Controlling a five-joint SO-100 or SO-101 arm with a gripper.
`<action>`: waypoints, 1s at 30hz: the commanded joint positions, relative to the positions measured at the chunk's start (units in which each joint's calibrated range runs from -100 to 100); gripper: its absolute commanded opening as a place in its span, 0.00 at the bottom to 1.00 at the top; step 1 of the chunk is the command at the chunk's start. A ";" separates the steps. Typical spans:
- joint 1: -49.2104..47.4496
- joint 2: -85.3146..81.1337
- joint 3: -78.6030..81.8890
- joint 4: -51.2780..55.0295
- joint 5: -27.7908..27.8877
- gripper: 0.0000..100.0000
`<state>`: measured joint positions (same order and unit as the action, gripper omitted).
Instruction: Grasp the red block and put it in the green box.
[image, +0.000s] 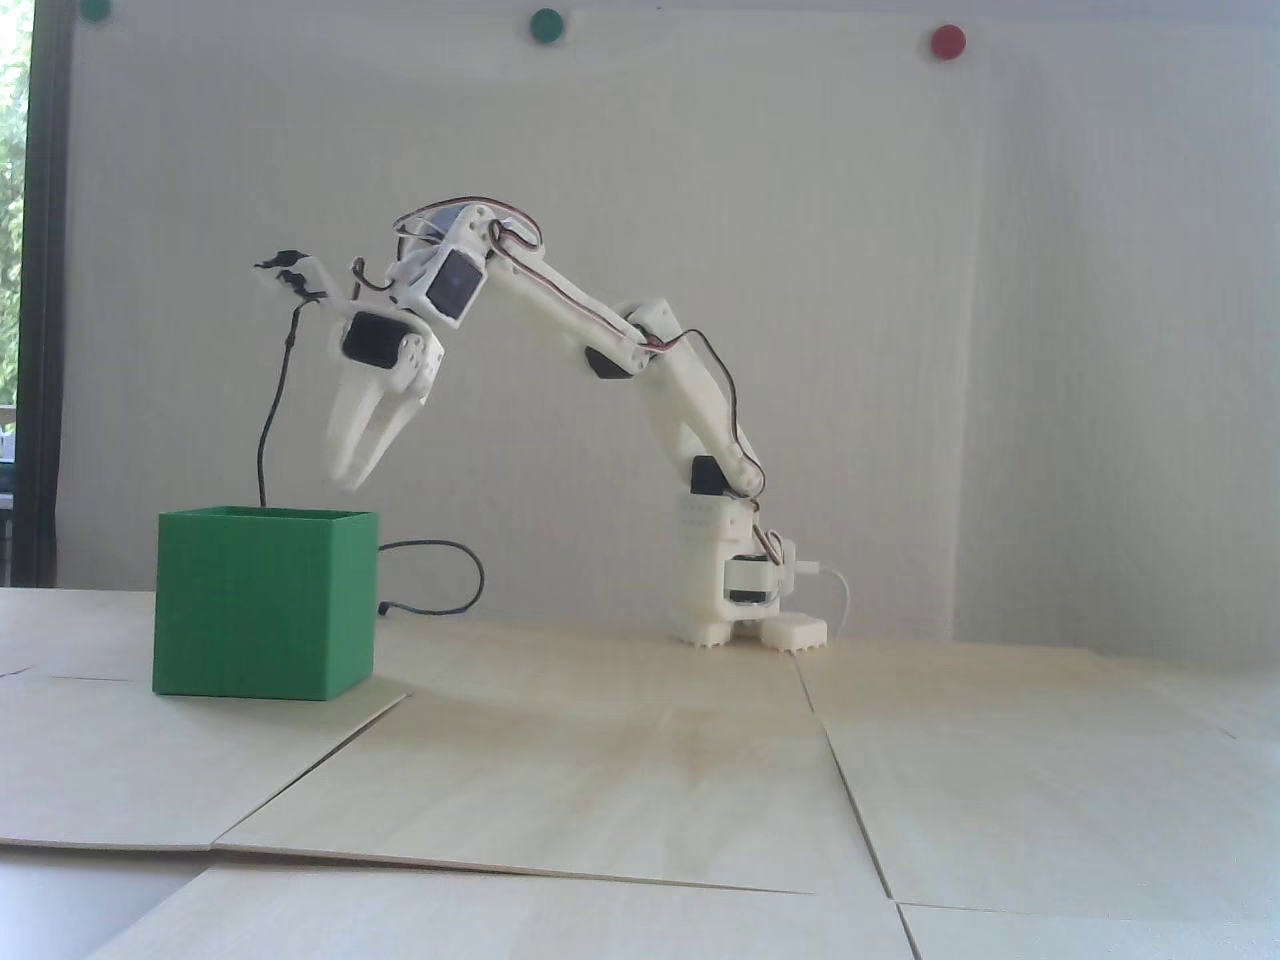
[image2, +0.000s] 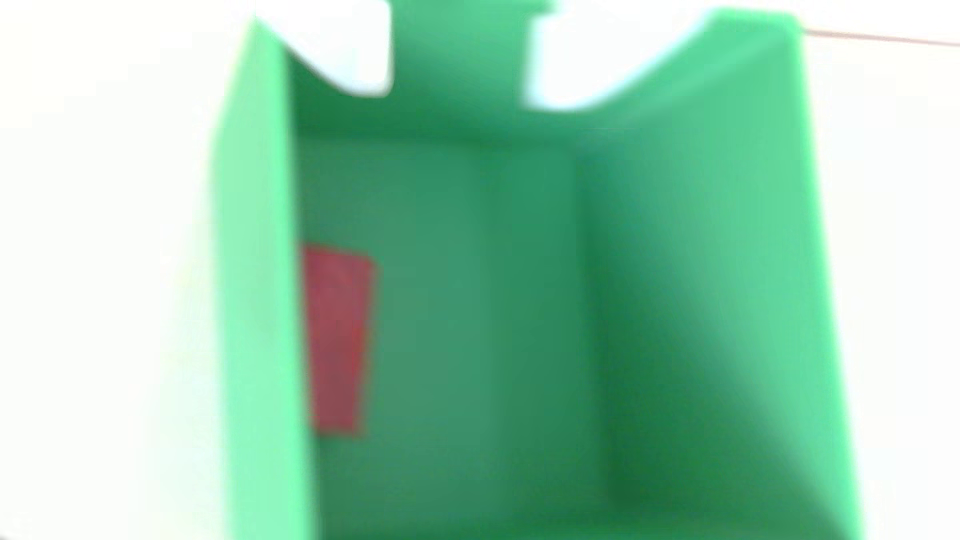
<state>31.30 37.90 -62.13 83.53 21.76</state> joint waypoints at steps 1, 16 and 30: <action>-3.83 -5.09 -4.95 11.16 9.74 0.02; -9.94 -31.54 31.70 15.63 37.33 0.02; -31.34 -85.71 107.12 -14.30 29.83 0.02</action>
<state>6.46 -25.20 19.96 84.19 53.40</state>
